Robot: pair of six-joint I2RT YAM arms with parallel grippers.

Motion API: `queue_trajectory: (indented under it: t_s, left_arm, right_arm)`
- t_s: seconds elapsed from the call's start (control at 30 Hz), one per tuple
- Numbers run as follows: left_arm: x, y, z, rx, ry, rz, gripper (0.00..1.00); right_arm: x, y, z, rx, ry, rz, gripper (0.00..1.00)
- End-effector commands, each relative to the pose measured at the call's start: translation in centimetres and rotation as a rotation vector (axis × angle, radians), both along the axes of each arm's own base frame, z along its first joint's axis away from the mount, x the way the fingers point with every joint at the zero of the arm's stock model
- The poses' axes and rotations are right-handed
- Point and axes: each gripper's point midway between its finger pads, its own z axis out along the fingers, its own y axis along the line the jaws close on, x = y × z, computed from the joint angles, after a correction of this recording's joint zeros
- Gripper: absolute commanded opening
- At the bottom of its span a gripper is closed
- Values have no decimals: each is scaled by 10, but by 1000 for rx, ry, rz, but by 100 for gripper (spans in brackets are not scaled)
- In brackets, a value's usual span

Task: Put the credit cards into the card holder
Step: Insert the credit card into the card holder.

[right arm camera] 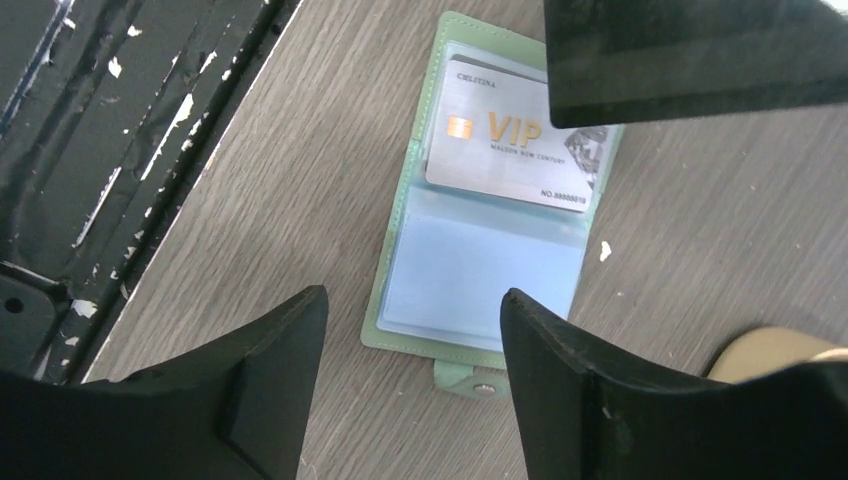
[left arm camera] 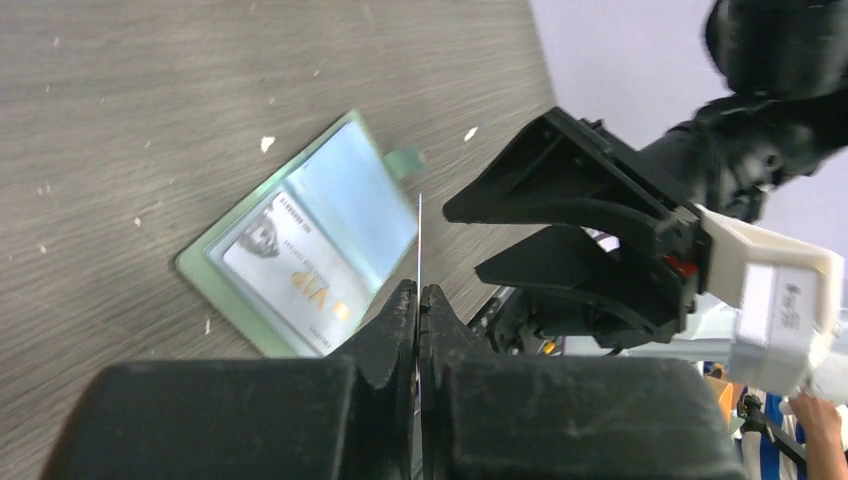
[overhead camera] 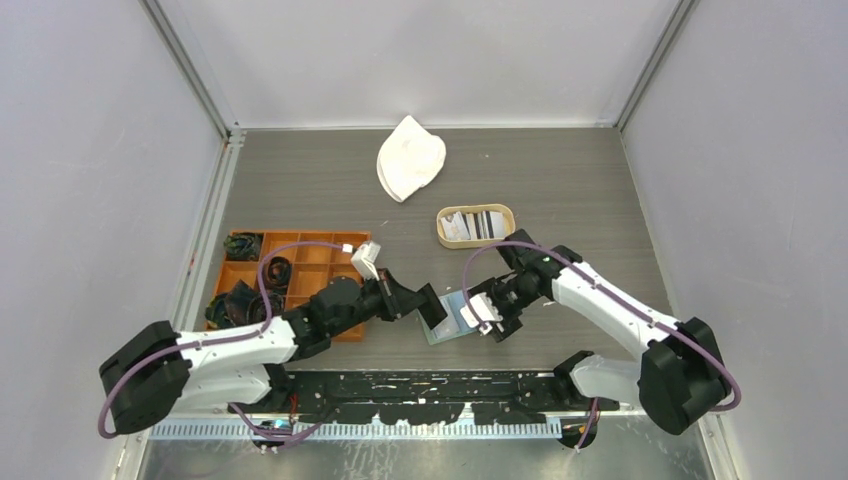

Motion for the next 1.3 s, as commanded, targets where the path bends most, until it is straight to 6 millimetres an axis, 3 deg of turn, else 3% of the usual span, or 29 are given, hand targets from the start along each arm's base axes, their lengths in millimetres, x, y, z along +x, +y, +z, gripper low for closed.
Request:
queue_trajectory:
  t_s: [0.0,0.17,0.4,0.9,1.27]
  left_arm:
    - [5,-6,-9,-2,41,18,0]
    - [10,-17,-20,13,57,11,0]
    - [18,-23,-29,6,66,33,0]
    - [11,-17,-19,-71,22,20,0]
    - [14,-26,-32,-110,19,0,0]
  right_arm:
    - [6,3,-15,-65,-86,80,66]
    - [9,5,-25,-98,-106,85,59]
    - [8,3,-35,-141,-90,91,57]
    - [15,0,-26,-176,-89,35,58]
    - [19,-3,-28,-193,-110,30,60]
